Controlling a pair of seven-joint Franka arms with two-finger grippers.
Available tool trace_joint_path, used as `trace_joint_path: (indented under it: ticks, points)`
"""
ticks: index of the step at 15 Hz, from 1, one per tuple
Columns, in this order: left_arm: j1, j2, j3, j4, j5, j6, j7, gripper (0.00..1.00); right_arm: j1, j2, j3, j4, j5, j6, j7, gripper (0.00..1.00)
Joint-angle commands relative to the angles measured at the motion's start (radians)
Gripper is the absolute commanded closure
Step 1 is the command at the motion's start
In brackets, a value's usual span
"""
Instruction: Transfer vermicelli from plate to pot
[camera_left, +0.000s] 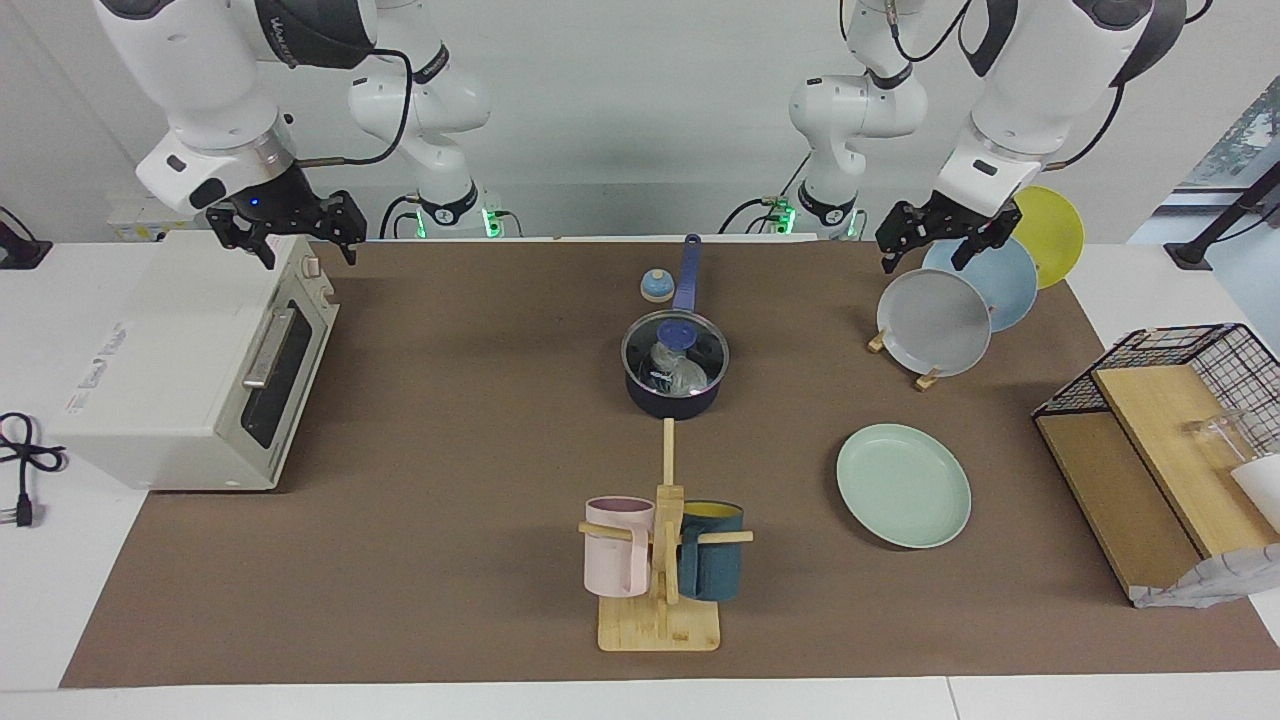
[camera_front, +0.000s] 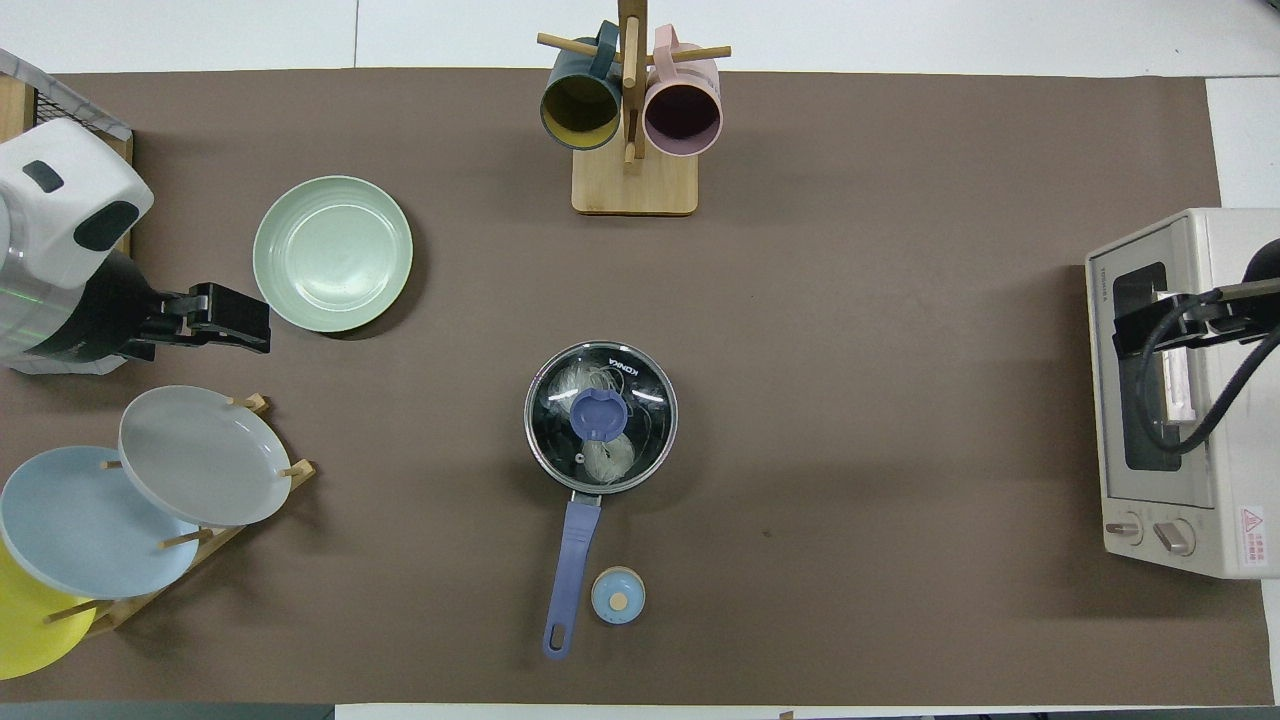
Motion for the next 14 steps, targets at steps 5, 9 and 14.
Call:
trace_joint_path:
  ticks: [5,9,14]
  points:
    - [0.012,-0.011,-0.008,-0.001,0.017,0.0,0.009,0.0,-0.028,-0.009,0.003,-0.006,0.044,-0.036,0.03,0.0]
    - [0.012,-0.011,-0.008,-0.001,0.017,-0.002,0.009,0.0,-0.02,-0.008,0.007,0.008,0.044,-0.049,0.03,0.0]
    - [0.012,-0.011,-0.008,-0.001,0.017,0.0,0.009,0.0,-0.023,-0.005,0.007,0.018,0.037,-0.064,-0.002,0.0]
